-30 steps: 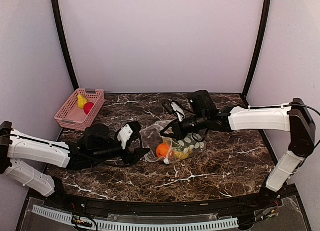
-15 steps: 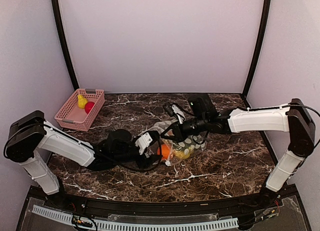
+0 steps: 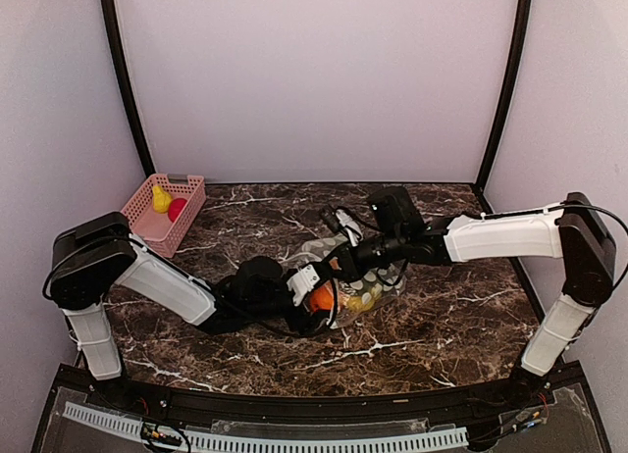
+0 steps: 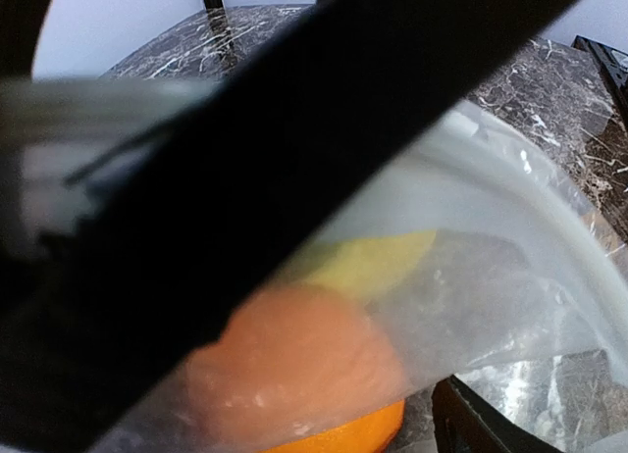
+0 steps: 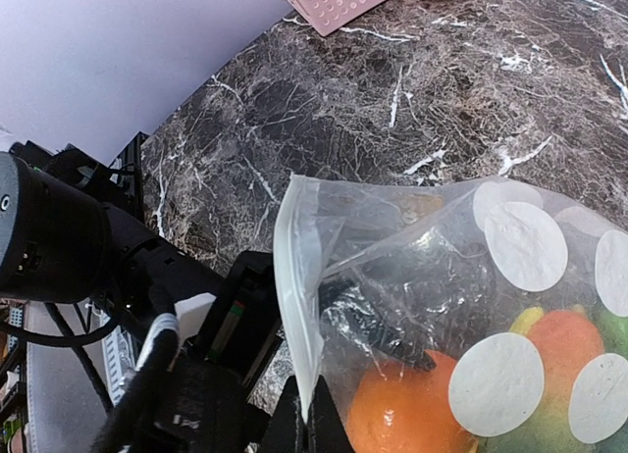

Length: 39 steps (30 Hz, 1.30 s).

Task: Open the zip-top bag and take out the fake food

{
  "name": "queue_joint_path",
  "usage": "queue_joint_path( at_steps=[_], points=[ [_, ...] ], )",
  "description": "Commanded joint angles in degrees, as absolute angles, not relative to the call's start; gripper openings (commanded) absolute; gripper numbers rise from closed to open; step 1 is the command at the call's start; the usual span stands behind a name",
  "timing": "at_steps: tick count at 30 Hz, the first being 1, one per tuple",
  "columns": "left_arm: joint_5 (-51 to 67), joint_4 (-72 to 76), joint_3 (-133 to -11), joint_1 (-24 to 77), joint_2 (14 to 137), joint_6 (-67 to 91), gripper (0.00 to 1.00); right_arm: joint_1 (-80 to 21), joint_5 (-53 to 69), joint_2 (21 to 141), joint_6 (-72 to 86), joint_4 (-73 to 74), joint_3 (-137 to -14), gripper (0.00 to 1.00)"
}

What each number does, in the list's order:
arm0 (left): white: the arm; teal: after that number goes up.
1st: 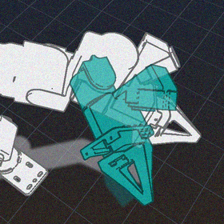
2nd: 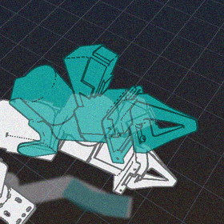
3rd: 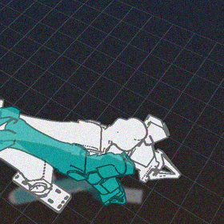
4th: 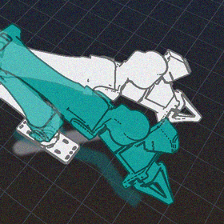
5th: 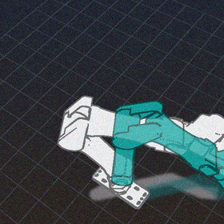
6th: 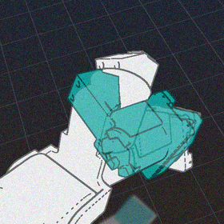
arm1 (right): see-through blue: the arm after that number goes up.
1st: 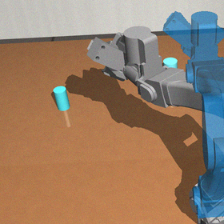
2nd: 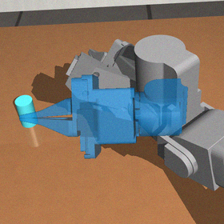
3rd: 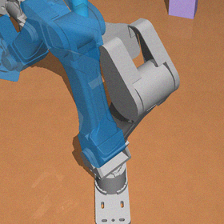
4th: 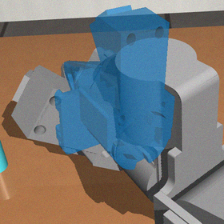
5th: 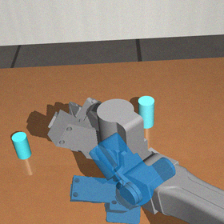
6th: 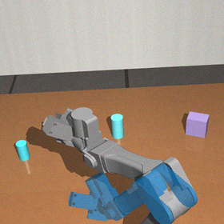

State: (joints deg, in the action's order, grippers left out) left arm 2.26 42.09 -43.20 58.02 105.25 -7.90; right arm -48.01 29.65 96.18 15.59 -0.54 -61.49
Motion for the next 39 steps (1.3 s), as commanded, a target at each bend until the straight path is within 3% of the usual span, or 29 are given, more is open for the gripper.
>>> queue_joint_path(
  at_steps=[1, 8, 17, 39],
  points=[
    [1.20, 43.75, -44.13, 58.27, 107.36, -6.33, 0.83, -47.96, 30.14, 96.75, 16.18, -2.72, -60.31, 0.00],
    [-2.30, 44.09, -43.88, 58.23, 108.80, -4.49, 0.74, -47.47, 30.15, 96.00, 16.20, -2.72, -59.20, 0.00],
    [-2.79, 44.95, -42.75, 58.19, 105.09, -5.00, 0.55, -46.97, 29.89, 95.23, 16.12, -2.50, -58.39, 0.00],
    [-3.78, 28.23, -29.75, 57.31, 74.24, 5.55, 0.50, -42.67, 31.52, 94.77, 15.91, -4.51, -56.80, 0.00]
  ],
)
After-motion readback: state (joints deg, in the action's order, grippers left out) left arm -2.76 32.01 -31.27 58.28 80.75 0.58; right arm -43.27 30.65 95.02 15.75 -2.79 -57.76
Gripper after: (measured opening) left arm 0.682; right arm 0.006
